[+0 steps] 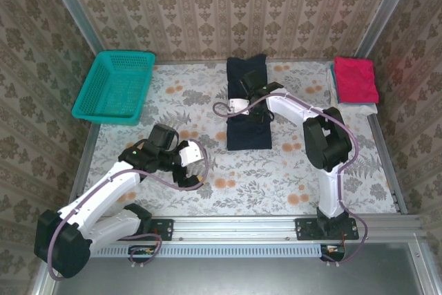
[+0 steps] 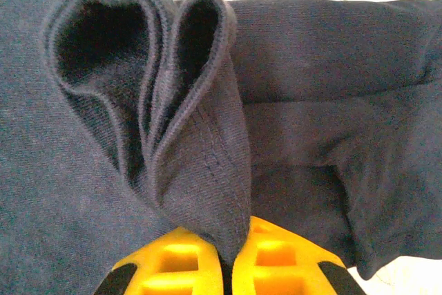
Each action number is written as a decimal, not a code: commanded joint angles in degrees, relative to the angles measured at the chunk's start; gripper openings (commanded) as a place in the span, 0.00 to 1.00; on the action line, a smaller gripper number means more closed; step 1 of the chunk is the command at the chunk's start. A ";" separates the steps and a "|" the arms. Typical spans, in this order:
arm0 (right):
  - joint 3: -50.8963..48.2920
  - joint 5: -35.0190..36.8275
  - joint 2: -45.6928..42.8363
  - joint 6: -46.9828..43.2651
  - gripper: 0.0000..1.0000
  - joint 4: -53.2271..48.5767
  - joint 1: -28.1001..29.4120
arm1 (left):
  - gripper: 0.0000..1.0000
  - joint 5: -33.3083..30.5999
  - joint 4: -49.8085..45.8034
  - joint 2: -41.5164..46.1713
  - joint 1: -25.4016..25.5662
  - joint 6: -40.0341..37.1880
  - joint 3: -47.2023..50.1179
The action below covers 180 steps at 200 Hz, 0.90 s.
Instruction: Fold and stack the t-shirts
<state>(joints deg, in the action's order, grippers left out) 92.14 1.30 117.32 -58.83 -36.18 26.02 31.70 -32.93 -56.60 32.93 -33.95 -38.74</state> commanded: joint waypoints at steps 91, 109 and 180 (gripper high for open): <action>2.08 3.38 4.36 -0.59 0.03 1.79 -1.14 | 1.00 1.32 0.41 -0.29 -0.85 -0.93 0.64; 1.71 2.36 3.46 -0.05 0.20 2.83 -1.09 | 1.00 1.40 0.32 -0.44 -0.93 -0.92 0.52; -7.64 -0.98 -8.09 7.69 0.80 18.30 -1.07 | 1.00 1.65 0.32 -0.45 -1.11 -0.94 0.43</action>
<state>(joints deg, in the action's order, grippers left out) 87.18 2.35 115.28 -55.33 -24.93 25.10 31.73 -32.93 -56.66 32.47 -33.95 -38.74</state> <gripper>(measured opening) 0.794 0.997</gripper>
